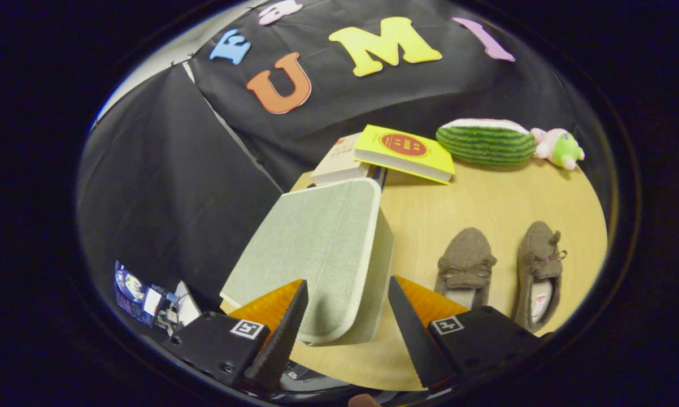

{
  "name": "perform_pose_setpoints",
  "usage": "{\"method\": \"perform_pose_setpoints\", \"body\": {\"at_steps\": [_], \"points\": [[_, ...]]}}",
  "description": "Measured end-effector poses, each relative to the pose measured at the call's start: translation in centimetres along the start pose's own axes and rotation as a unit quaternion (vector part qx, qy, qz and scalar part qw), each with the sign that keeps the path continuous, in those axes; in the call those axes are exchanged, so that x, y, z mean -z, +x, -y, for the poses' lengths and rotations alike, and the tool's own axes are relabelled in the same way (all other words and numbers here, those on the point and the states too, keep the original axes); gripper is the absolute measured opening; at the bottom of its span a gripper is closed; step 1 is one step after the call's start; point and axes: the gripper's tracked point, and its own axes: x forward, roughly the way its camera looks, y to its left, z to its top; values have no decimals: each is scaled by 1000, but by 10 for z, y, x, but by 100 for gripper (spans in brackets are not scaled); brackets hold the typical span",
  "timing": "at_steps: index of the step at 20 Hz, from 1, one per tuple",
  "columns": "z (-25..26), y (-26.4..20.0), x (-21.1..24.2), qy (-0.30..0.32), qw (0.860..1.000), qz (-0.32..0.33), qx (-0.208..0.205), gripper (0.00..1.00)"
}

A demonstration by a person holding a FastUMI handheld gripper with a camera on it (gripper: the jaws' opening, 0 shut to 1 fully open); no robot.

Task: Open the storage box then place both shoes into the box .Put the left shoe in first, then the right shoe, with the right side of both shoes facing outward in a uniform manner.

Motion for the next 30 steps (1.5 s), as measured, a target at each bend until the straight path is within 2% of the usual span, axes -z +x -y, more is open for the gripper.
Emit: {"method": "perform_pose_setpoints", "body": {"at_steps": [3,6,11,12,13,15,22,27,30], "points": [[4,13,1,39,999,-20,-12,78],[6,23,3,75,996,-35,-23,73],[0,28,2,148,987,-46,-53,35],[-2,26,0,164,984,-43,-58,31],[-6,23,-1,180,980,-45,-66,21],[-12,18,1,200,976,-53,-73,6],[-58,-11,-30,181,978,-20,-102,6],[-121,-25,-58,123,985,15,-117,6],[-170,-24,-63,112,984,23,-134,6]]}}
